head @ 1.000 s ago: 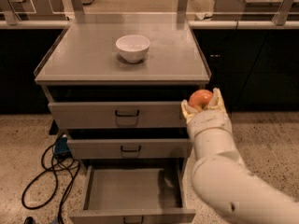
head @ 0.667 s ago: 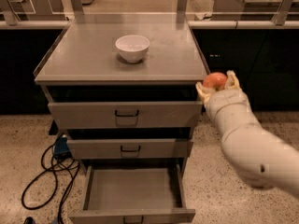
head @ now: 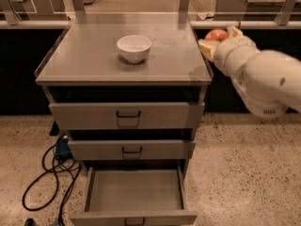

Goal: Pick apple from bottom drawer and place on counter

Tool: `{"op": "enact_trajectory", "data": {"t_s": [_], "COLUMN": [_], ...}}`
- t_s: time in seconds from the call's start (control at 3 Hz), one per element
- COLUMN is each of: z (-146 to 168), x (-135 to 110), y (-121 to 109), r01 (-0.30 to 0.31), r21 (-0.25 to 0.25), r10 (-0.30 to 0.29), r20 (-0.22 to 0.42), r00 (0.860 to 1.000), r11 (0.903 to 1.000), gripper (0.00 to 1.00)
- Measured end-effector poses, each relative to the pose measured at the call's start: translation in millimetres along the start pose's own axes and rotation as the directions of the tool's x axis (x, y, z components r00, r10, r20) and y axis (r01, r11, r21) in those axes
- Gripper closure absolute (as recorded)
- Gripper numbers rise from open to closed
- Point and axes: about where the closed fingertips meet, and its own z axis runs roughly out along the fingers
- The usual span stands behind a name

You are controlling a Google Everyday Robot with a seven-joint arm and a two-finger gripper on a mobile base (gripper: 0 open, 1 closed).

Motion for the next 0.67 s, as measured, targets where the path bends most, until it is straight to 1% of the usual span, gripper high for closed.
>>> {"op": "enact_trajectory", "data": {"t_s": [0.33,0.67], "z": [49,98], "x": [-44,-58], "y": [0,45], "r01": [0.017,0.044], "r21": [-0.064,-0.198], "r10": [-0.014,-0.028], "r20": [0.051,0.084], "r00": [0.999,0.996], "r11": [0.9978,0.9792], "gripper": [1.0,1.0]}}
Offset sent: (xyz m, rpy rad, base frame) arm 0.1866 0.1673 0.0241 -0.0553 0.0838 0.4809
